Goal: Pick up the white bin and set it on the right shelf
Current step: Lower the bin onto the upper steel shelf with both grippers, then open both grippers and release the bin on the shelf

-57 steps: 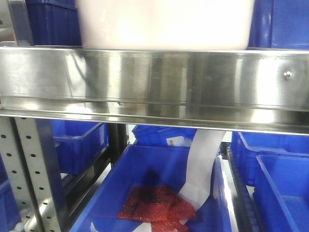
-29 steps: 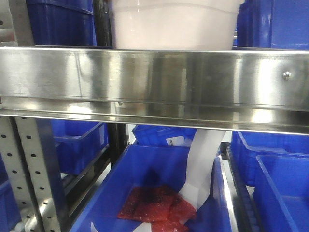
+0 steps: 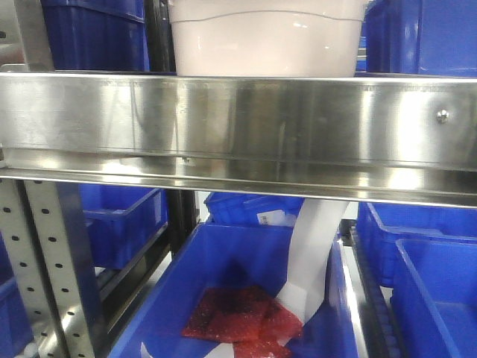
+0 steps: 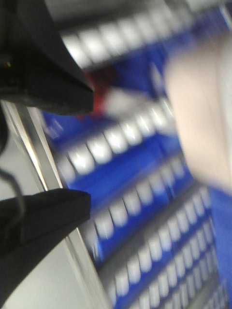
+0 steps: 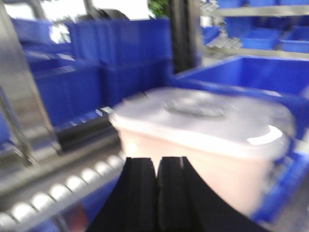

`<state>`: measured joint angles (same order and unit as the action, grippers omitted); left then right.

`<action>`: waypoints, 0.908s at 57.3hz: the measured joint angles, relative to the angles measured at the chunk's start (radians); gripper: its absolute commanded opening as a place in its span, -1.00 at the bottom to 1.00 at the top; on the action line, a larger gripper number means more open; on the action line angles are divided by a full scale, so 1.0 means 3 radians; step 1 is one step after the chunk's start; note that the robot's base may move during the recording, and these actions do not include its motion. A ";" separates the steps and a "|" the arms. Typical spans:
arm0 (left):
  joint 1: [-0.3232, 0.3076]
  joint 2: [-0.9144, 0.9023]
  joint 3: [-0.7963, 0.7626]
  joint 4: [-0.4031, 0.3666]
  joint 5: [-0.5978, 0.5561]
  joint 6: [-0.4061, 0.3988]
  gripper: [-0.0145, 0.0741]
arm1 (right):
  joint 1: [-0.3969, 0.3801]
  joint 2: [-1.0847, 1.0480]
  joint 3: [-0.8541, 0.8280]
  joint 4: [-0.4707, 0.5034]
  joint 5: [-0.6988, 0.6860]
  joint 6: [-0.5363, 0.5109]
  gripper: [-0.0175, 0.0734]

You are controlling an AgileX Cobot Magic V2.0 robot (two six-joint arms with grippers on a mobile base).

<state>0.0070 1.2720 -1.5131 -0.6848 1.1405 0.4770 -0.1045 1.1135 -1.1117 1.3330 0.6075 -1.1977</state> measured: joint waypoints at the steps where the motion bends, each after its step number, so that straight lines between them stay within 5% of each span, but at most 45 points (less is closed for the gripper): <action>1: 0.0000 -0.0013 0.0000 0.0099 0.0000 -0.0081 -0.94 | 0.0000 -0.0030 0.0032 -0.0037 -0.0027 0.0000 -0.46; 7: 0.0000 -0.0096 0.0000 0.0926 0.0026 -0.0631 -0.94 | 0.0000 -0.0315 0.0332 -0.0203 -0.0290 0.0000 -0.46; 13: 0.0000 -0.0149 0.0000 0.1287 0.0042 -0.0837 -0.94 | 0.0000 -0.0608 0.0637 -0.0256 -0.0522 0.0000 -0.46; 28: 0.0000 -0.0710 0.0506 0.1311 -0.0450 -0.0866 -0.94 | 0.0000 -0.1485 0.1562 -0.0259 -0.0889 0.0000 -0.46; 52: -0.0013 -0.2398 0.2796 0.1235 -0.2083 -0.0630 -0.94 | 0.0000 -0.2876 0.2316 -0.0259 -0.1074 0.0006 -0.46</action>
<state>0.0031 0.5527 -0.6743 -0.3144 0.5156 0.2879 -0.1045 0.2508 -0.4169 1.2554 0.2855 -1.1960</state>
